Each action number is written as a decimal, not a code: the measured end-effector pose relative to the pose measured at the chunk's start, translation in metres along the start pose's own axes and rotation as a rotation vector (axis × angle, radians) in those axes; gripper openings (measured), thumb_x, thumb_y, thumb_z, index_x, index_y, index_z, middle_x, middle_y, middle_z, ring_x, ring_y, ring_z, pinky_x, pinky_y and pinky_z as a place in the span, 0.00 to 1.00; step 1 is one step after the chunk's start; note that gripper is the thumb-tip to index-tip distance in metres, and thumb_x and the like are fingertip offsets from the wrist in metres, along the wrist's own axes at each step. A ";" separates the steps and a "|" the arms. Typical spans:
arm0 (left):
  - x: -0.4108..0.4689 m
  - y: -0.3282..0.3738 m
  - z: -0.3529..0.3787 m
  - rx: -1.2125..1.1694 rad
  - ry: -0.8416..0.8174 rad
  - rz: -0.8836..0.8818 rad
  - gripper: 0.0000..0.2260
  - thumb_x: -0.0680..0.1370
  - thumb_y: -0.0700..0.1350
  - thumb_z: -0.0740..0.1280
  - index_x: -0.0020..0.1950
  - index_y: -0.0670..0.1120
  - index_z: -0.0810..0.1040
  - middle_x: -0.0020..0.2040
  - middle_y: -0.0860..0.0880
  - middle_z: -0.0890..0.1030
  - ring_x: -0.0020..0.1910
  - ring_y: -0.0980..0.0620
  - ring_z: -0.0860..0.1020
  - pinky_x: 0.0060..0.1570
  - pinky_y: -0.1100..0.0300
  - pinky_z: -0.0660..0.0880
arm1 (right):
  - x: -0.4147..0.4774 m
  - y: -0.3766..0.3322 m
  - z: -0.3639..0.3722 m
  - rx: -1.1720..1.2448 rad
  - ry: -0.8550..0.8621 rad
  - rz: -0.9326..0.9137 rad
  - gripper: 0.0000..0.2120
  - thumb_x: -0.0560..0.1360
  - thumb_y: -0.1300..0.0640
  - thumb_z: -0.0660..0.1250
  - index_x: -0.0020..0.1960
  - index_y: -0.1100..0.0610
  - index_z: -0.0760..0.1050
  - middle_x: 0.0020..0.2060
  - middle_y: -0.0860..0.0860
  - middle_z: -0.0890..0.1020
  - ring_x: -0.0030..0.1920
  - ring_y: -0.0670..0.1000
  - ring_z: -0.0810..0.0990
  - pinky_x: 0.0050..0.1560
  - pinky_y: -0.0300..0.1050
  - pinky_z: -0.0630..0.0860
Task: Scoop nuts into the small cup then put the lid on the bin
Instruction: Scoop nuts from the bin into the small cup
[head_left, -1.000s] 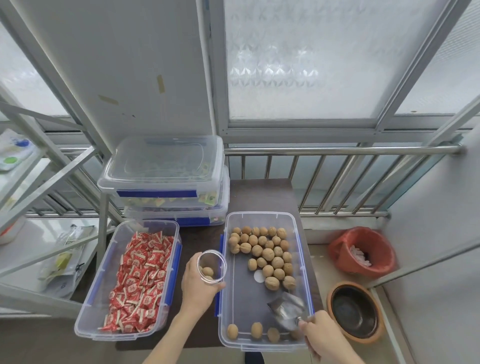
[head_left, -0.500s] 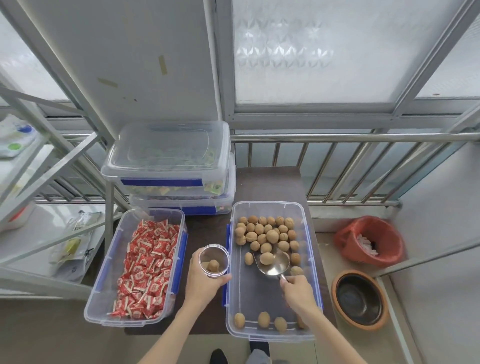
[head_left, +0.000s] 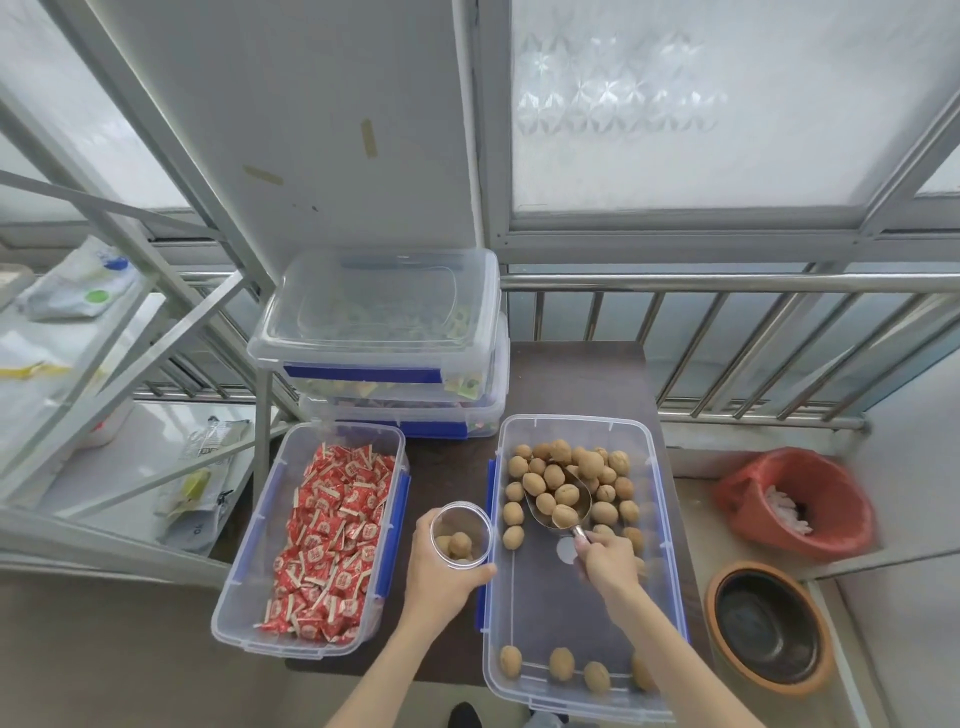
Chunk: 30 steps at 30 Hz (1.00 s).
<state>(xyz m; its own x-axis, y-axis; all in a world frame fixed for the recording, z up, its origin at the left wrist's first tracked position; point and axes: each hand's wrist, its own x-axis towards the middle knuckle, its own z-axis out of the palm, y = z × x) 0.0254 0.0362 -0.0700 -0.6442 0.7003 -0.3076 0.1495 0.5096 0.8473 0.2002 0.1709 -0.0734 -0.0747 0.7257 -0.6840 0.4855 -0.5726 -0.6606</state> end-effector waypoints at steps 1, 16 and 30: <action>0.001 -0.001 0.000 -0.002 0.000 -0.001 0.40 0.60 0.42 0.84 0.68 0.51 0.69 0.61 0.56 0.75 0.61 0.55 0.76 0.54 0.69 0.71 | -0.001 0.003 -0.002 0.033 -0.012 0.009 0.10 0.79 0.62 0.62 0.45 0.58 0.82 0.28 0.54 0.76 0.29 0.50 0.71 0.31 0.41 0.67; 0.005 0.002 0.002 0.012 -0.026 -0.061 0.41 0.61 0.38 0.84 0.69 0.50 0.67 0.60 0.53 0.74 0.59 0.54 0.73 0.47 0.73 0.66 | -0.064 0.039 -0.023 0.236 -0.111 0.043 0.11 0.80 0.64 0.62 0.58 0.57 0.81 0.29 0.56 0.77 0.27 0.49 0.72 0.28 0.40 0.70; -0.003 0.024 -0.001 0.252 -0.006 0.154 0.37 0.60 0.45 0.84 0.64 0.57 0.73 0.61 0.57 0.77 0.63 0.54 0.76 0.64 0.52 0.75 | -0.118 0.012 -0.064 0.070 -0.323 -0.147 0.17 0.81 0.65 0.61 0.37 0.58 0.82 0.19 0.48 0.72 0.16 0.44 0.62 0.18 0.33 0.58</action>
<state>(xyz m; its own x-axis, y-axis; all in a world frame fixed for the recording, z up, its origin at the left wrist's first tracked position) 0.0306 0.0457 -0.0482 -0.5949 0.7819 -0.1865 0.4277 0.5044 0.7501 0.2710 0.1027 0.0196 -0.4161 0.6508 -0.6350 0.3894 -0.5035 -0.7712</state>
